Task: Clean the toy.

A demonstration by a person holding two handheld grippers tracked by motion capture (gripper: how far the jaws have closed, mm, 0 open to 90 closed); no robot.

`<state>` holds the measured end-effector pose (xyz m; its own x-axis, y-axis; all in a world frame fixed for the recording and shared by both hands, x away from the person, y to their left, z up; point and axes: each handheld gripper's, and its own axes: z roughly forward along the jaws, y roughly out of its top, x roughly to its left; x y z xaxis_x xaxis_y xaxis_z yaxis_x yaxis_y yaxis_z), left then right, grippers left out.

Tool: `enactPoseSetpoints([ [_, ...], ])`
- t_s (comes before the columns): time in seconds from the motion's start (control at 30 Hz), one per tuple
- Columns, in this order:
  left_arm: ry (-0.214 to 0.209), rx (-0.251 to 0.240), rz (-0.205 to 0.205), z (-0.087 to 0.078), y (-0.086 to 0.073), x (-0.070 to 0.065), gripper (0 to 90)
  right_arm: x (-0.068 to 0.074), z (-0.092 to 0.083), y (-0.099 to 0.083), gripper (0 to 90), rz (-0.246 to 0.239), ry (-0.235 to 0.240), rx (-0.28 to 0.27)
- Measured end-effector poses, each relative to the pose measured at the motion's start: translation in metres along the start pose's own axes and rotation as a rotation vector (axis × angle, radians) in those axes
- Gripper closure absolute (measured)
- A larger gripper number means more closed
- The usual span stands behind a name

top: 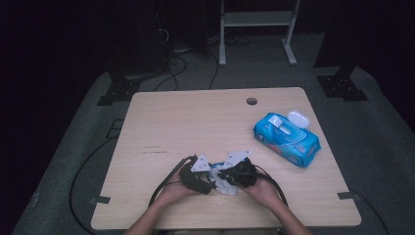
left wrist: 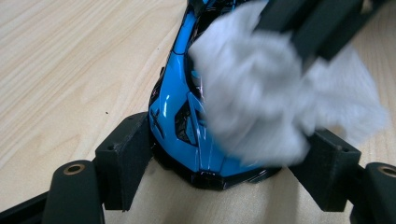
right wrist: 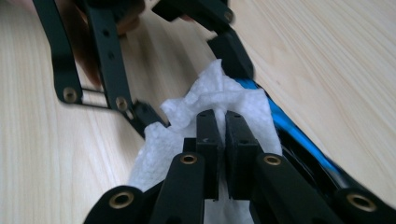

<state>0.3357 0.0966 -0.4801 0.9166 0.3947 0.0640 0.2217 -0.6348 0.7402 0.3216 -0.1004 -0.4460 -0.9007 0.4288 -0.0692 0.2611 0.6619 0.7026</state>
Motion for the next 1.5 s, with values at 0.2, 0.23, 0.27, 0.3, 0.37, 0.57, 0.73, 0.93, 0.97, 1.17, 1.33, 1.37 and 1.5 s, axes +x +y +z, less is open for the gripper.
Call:
enactPoseSetpoints([
  [0.2, -0.003, -0.001, 0.004, 0.000, 0.000, 0.001, 25.3, -0.017, -0.034, -0.027, 85.2, 0.065, -0.062, 0.019],
  [0.23, -0.002, -0.001, 0.004, 0.000, 0.000, 0.001, 25.2, -0.022, -0.038, -0.032, 85.1, 0.094, -0.055, 0.020],
  [0.27, -0.002, -0.001, 0.004, 0.000, 0.000, 0.001, 25.3, -0.027, -0.041, -0.037, 85.1, 0.118, -0.052, 0.013],
  [0.3, -0.002, 0.000, 0.002, 0.001, 0.000, 0.001, 25.3, -0.030, -0.043, -0.039, 84.5, 0.127, -0.053, 0.006],
  [0.37, -0.001, 0.001, 0.003, 0.000, 0.000, 0.001, 25.2, -0.031, -0.045, -0.038, 80.1, 0.119, -0.067, 0.011],
  [0.57, -0.004, -0.001, 0.003, 0.001, 0.000, 0.001, 25.2, -0.024, -0.043, -0.033, 62.9, 0.079, -0.108, 0.013],
  [0.73, -0.005, 0.002, 0.008, 0.001, 0.001, 0.001, 25.2, -0.025, -0.034, -0.027, 52.0, 0.091, -0.117, -0.032],
  [0.93, -0.005, 0.003, 0.009, 0.000, 0.001, 0.001, 25.2, -0.026, -0.024, -0.024, 72.5, 0.103, -0.125, -0.038],
  [0.97, -0.004, 0.002, 0.008, 0.001, 0.001, 0.001, 25.2, -0.027, -0.025, -0.025, 74.7, 0.109, -0.117, -0.034],
  [1.17, -0.002, -0.002, 0.003, 0.001, 0.001, 0.000, 25.2, -0.041, -0.035, -0.038, 79.7, 0.158, -0.145, -0.002],
  [1.33, 0.001, 0.004, 0.007, 0.002, 0.002, 0.000, 25.2, -0.038, -0.032, -0.033, 80.2, 0.187, -0.107, -0.034],
  [1.37, 0.001, 0.004, 0.009, 0.002, 0.003, 0.000, 25.2, -0.035, -0.029, -0.030, 80.1, 0.187, -0.076, -0.049],
  [1.5, 0.000, 0.008, 0.009, 0.001, 0.002, 0.000, 25.1, -0.017, -0.015, -0.012, 80.3, 0.095, -0.063, -0.040],
])
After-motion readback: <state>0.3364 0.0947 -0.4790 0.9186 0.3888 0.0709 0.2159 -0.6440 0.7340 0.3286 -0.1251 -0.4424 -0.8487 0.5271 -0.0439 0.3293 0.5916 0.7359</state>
